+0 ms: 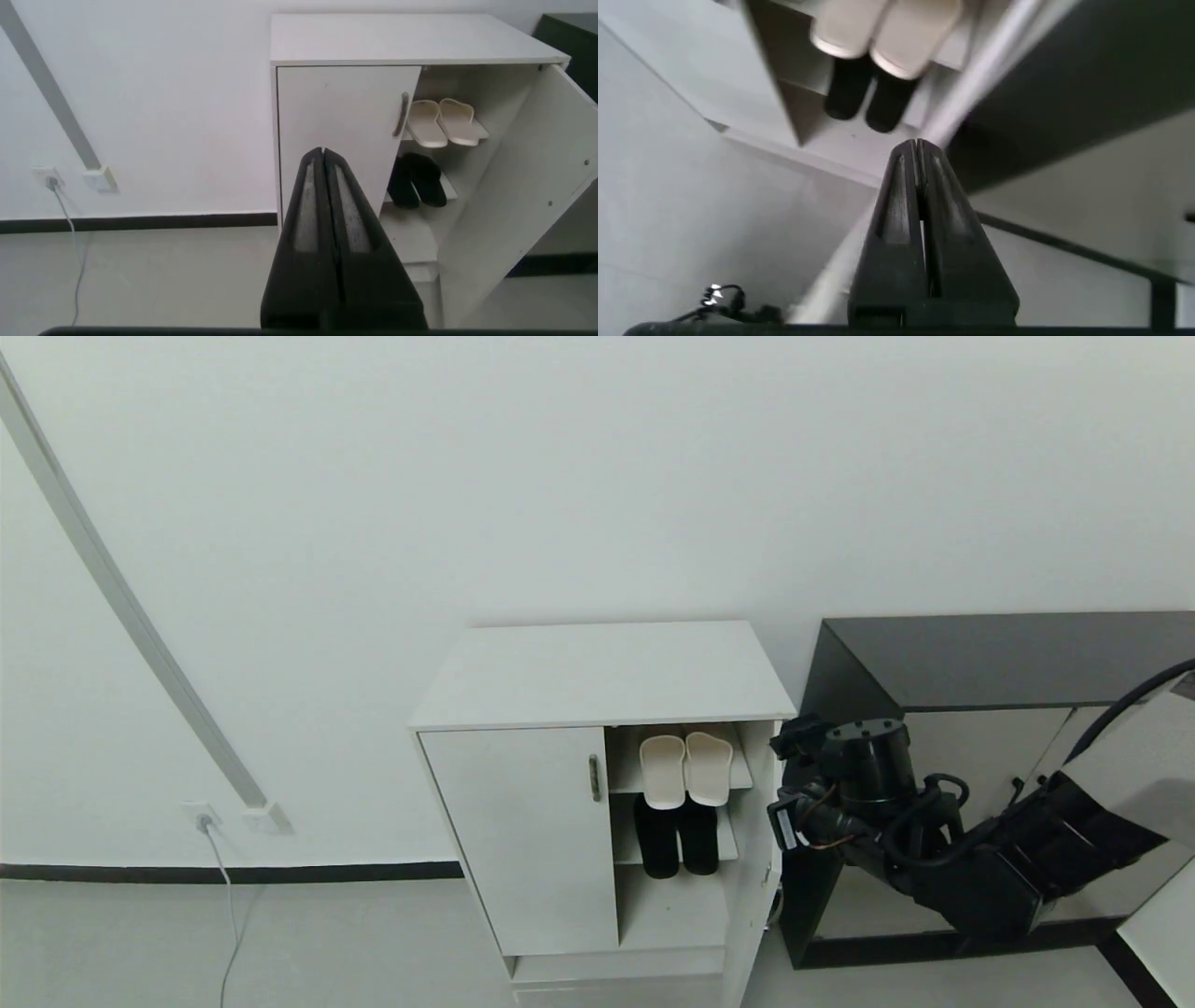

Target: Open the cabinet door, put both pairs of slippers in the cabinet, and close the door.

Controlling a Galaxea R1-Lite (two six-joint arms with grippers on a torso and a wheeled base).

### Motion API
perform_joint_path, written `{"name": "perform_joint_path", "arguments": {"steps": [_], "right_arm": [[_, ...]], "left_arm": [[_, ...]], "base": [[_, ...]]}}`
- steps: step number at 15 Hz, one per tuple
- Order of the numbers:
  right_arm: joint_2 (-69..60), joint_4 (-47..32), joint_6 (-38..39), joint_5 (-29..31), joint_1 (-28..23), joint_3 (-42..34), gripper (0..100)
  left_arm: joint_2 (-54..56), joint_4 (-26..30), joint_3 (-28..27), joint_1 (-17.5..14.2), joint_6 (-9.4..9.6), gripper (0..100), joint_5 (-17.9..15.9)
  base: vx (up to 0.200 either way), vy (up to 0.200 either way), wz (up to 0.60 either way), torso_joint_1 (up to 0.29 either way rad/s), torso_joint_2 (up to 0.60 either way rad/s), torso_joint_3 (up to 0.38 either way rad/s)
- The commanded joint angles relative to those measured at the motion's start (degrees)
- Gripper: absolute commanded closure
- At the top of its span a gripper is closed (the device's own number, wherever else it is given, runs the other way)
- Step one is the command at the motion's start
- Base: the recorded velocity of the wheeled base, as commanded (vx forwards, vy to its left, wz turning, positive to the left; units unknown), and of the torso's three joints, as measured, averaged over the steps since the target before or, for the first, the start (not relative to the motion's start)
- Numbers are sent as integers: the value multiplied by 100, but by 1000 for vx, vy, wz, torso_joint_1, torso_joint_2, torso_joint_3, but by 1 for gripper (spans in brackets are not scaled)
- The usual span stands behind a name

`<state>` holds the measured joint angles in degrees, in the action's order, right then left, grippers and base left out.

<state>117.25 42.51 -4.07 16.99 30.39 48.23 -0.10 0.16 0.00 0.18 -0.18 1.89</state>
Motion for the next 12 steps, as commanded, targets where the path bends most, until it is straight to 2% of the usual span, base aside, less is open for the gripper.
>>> {"name": "perform_joint_path", "arguments": {"steps": [1,6,9,10,12], "right_arm": [[52,-41,-103,6,-209,3,100],[325,-111,-401,6,-218,-77,100],[536,65,-199,-82,63,3,100],[641,328,170,-179,248,152,100],[615,381,372,-363,310,187,100]], "left_arm": [[1,2,0,-1,-8,100,4],[1,2,0,-1,1,100,-4],[1,2,0,-1,1,100,-4],[1,2,0,-1,1,100,-4],[-8,2,0,-1,1,100,-4]], "base": [[0,0,0,0,0,0],[0,0,0,0,0,0],[0,0,0,0,0,0],[0,0,0,0,0,0],[0,0,0,0,0,0]]}}
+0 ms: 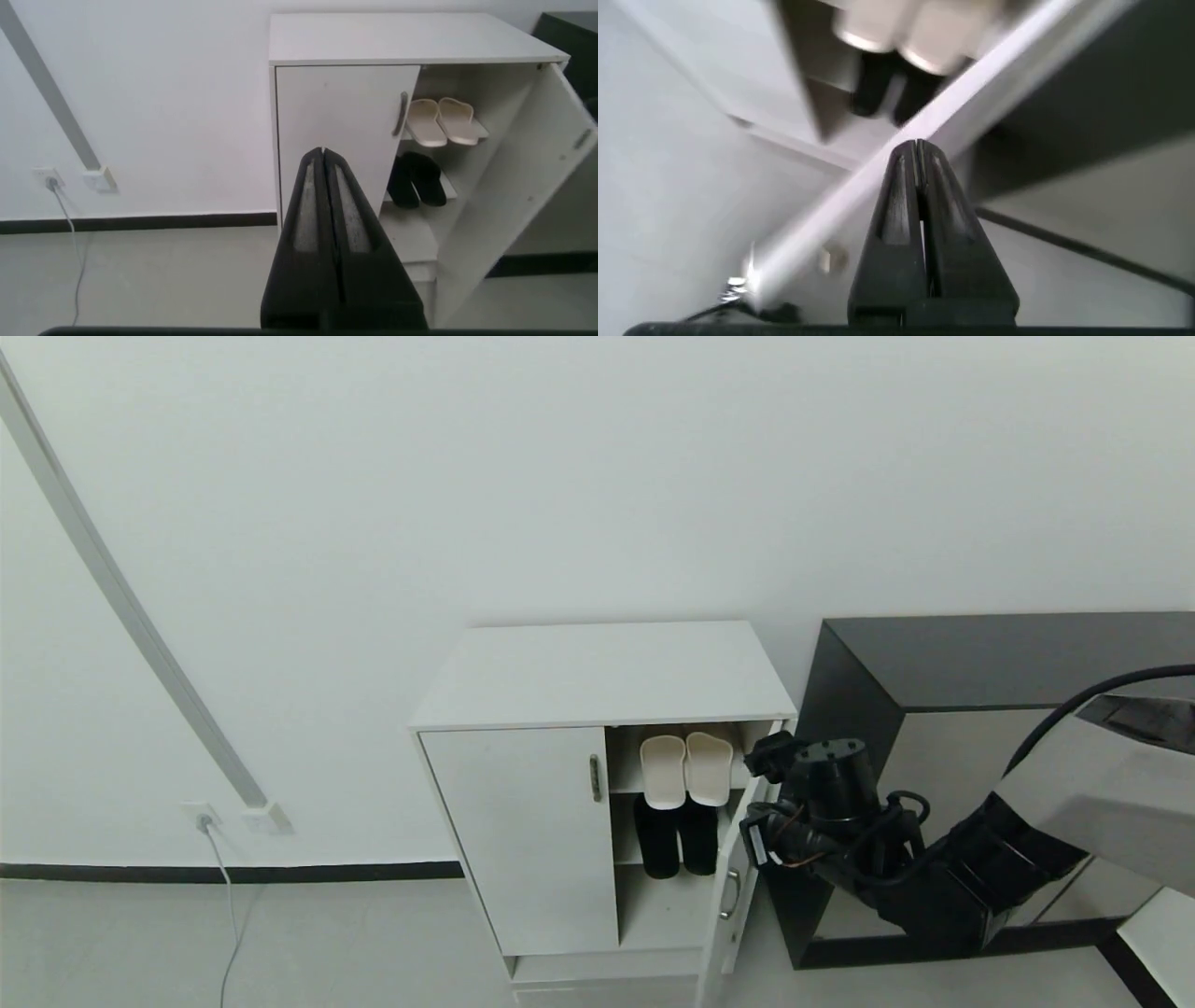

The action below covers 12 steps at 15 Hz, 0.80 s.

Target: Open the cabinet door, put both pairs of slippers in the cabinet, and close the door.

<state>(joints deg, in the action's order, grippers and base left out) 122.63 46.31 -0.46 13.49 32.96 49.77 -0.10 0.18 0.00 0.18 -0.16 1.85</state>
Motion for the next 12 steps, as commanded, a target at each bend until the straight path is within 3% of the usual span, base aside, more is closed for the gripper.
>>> {"name": "perform_joint_path", "arguments": {"steps": [1,8,10,12], "right_arm": [[25,45,73,-128,52,15,100],[16,2224,284,-2545,79,-1383,100],[209,2637,169,-2861,202,-1752,100],[613,3086,99,-2826,360,-1752,100]], "left_arm": [[1,-1,0,-1,-2,100,8],[1,-1,0,-1,16,100,26],[1,-1,0,-1,16,100,26],[1,-1,0,-1,16,100,17]], "base": [[0,0,0,0,0,0],[0,0,0,0,0,0],[0,0,0,0,0,0],[200,0,0,5,0,2]]}}
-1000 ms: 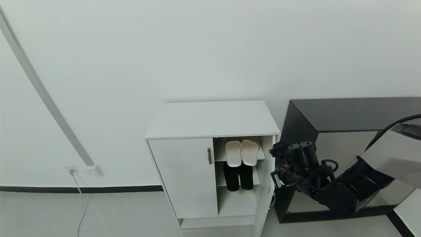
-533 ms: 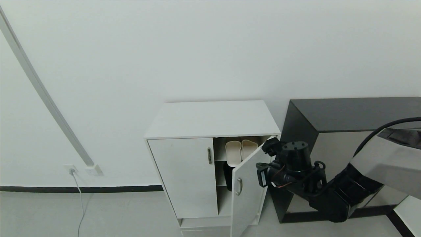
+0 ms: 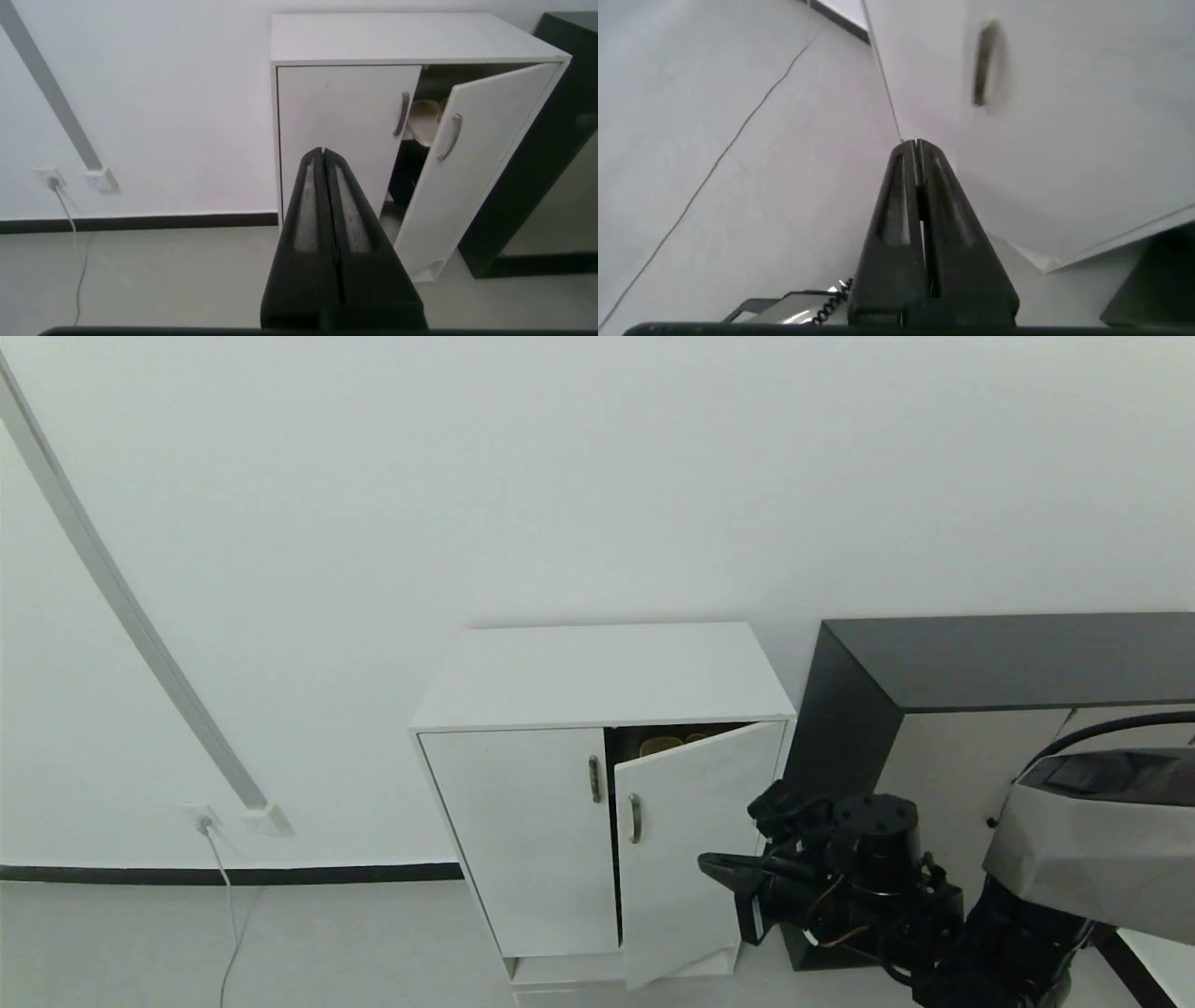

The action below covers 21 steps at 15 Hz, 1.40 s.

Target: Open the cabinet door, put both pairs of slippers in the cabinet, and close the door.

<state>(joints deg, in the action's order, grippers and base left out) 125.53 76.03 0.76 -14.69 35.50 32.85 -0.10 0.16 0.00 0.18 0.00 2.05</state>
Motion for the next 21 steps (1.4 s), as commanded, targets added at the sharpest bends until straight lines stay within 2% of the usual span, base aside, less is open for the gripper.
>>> {"name": "perform_joint_path", "arguments": {"steps": [1,5,7,9,10,11,15,21], "right_arm": [[411,149,-23,-8,142,-42,100],[578,140,-5,1,177,151,100],[763,114,30,98,159,512,100],[842,-45,338,564,159,977,100],[851,-62,346,599,159,1021,100],[886,-352,390,1038,159,1382,100],[1193,-528,399,1785,142,2032,100],[1343,-677,390,1838,27,2428,100]], "left_arm": [[1,2,0,-1,0,100,-3],[1,2,0,-1,0,100,-3],[1,2,0,-1,-9,100,-3],[1,2,0,-1,-9,100,-3],[1,2,0,-1,-9,100,-3],[1,2,0,-1,-9,100,-3],[1,2,0,-1,-9,100,-3],[1,2,0,-1,0,100,-11]], "base": [[200,0,0,-22,-7,2],[200,0,0,5,1,1],[0,0,0,0,0,0],[0,0,0,0,0,0],[0,0,0,0,0,0],[0,0,0,0,0,0],[0,0,0,0,0,0],[0,0,0,0,0,0]]}}
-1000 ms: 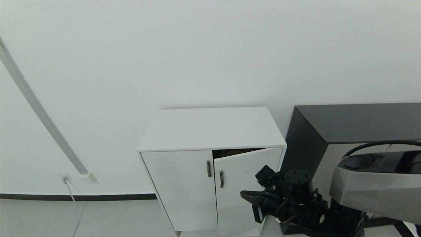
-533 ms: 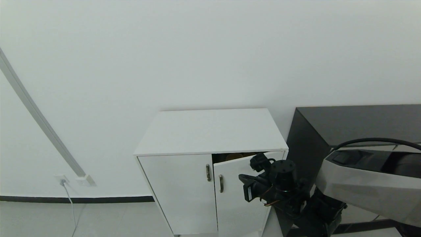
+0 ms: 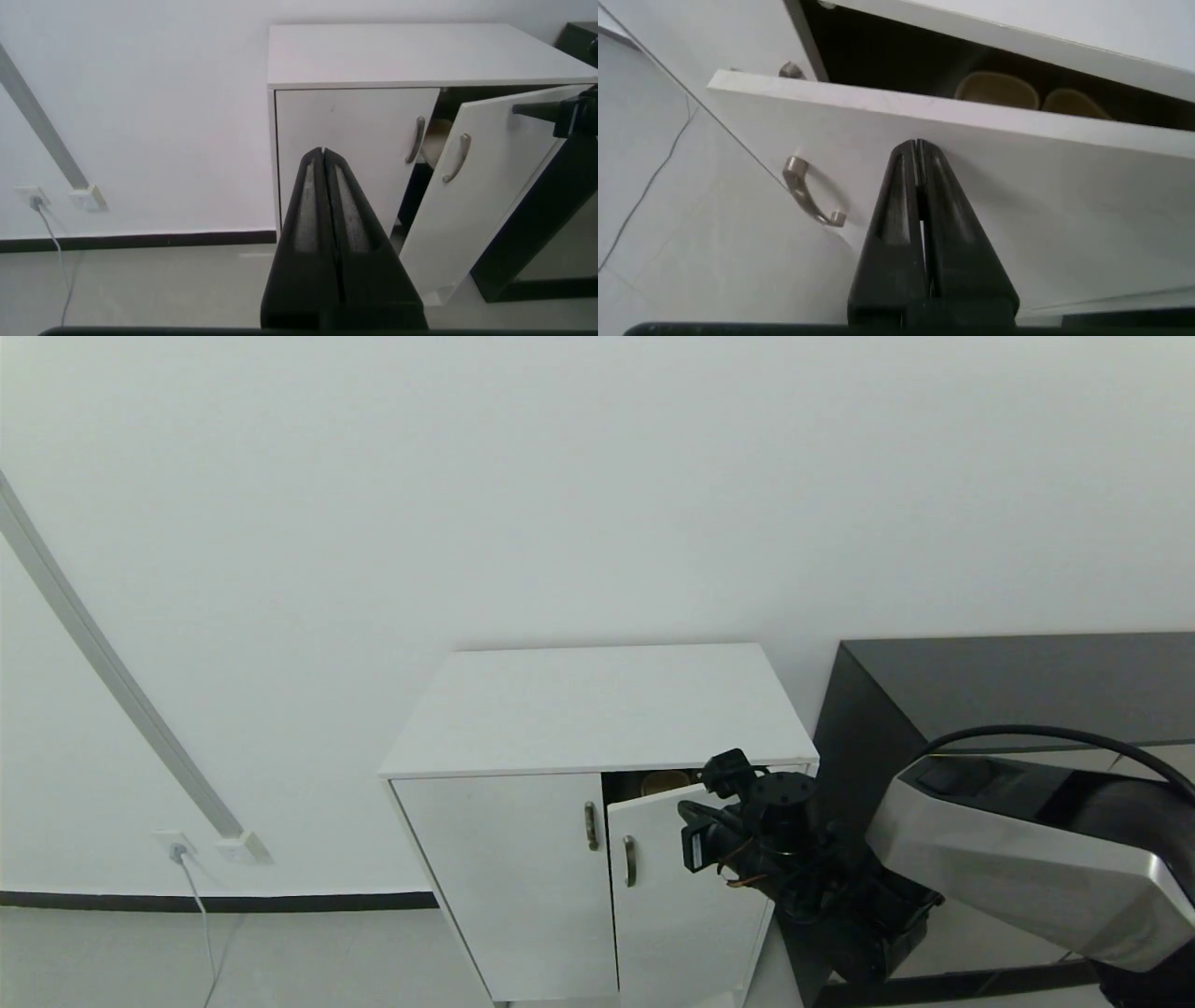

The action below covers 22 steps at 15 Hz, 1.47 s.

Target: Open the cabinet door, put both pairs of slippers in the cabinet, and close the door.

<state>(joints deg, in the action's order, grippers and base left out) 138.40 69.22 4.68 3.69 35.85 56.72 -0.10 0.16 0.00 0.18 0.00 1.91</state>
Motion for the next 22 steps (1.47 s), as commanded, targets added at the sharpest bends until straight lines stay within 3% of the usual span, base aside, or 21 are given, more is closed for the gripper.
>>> {"name": "perform_joint_path", "arguments": {"steps": [1,22], "right_arm": [[117,-14,-2,9,-26,137,100],[328,-356,-11,17,-404,858,100]], "left_arm": [[-8,2,0,-1,0,100,2],[-8,2,0,-1,0,100,-16]], "base": [[0,0,0,0,0,0],[0,0,0,0,0,0]]}}
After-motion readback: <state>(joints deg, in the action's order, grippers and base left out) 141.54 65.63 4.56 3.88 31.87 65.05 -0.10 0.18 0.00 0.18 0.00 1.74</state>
